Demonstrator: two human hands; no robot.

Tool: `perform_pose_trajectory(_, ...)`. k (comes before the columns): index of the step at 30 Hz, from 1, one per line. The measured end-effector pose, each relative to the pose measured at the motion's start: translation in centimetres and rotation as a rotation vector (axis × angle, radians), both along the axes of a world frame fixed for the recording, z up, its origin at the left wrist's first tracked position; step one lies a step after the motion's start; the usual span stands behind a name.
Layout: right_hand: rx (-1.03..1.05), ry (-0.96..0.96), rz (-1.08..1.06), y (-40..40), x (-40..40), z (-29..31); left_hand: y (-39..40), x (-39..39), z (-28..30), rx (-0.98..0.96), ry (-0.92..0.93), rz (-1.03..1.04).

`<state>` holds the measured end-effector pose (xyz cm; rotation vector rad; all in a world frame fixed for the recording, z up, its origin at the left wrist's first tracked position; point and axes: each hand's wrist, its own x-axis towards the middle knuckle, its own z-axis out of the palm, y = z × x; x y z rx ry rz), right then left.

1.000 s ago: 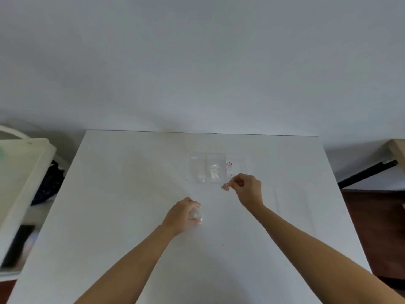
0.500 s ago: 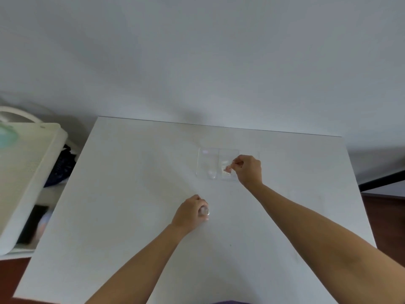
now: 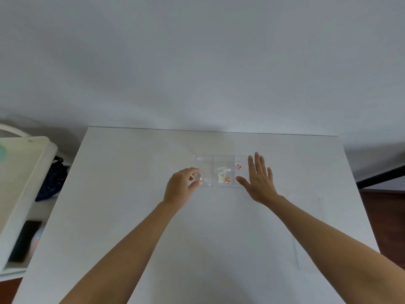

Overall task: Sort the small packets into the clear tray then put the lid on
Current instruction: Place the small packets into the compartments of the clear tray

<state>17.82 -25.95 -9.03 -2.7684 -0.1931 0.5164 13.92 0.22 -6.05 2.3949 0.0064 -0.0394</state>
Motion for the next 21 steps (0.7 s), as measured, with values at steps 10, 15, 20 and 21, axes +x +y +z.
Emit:
perform_pose_trajectory(10, -0.001, 0.032, 0.010, -0.3, 0.2, -1.6, -2.0, 5.8, -0.5, 0.345, 0.033, -0.242)
perform_pose_trajectory(15, 0.004, 0.028, -0.005, -0.3, 0.2, -1.8, -2.4, 6.7, -2.0, 0.408, 0.106, -0.251)
perform_pose_trajectory(20, 0.007, 0.014, -0.012, -0.4, 0.2, -2.0, -2.5, 6.9, -2.7, 0.412, 0.139, -0.270)
perform_pose_trajectory(21, 0.005, 0.011, -0.011, -0.4, 0.2, -2.1, -2.5, 6.9, -2.7, 0.412, 0.142, -0.272)
